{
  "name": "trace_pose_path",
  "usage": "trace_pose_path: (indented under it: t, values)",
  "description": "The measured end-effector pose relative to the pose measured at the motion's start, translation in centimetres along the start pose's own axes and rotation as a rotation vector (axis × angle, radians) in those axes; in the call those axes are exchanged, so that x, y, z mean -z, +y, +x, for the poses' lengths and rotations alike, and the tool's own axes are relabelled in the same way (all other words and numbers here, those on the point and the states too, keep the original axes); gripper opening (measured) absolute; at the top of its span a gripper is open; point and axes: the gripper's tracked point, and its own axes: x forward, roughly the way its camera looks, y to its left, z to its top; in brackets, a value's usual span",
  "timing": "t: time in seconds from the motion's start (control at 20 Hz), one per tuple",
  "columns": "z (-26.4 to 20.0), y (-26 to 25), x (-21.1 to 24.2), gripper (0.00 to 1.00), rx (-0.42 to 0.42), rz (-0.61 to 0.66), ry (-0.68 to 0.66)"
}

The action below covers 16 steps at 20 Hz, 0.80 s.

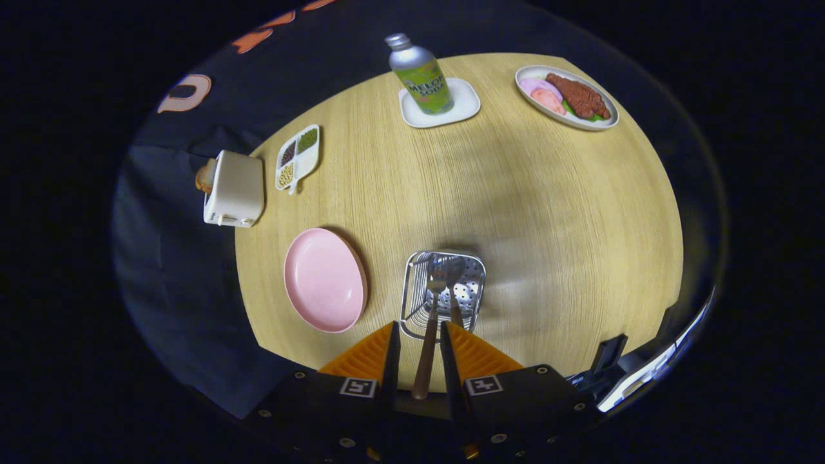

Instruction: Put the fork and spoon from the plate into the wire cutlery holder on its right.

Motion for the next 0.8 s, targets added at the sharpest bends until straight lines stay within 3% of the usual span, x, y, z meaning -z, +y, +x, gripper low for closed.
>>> trace_pose_path:
  t: [0.3,0.5,0.8]
  values:
    - [-4.5,3.4,-4.6,0.68,-0.117,-0.053,-0.386]
    - [-8.4,4.9,-6.5,0.88,-0.136,-0.124,-0.638]
    - [-14.8,6.1,-8.4,0.96,-0.079,-0.249,-0.986]
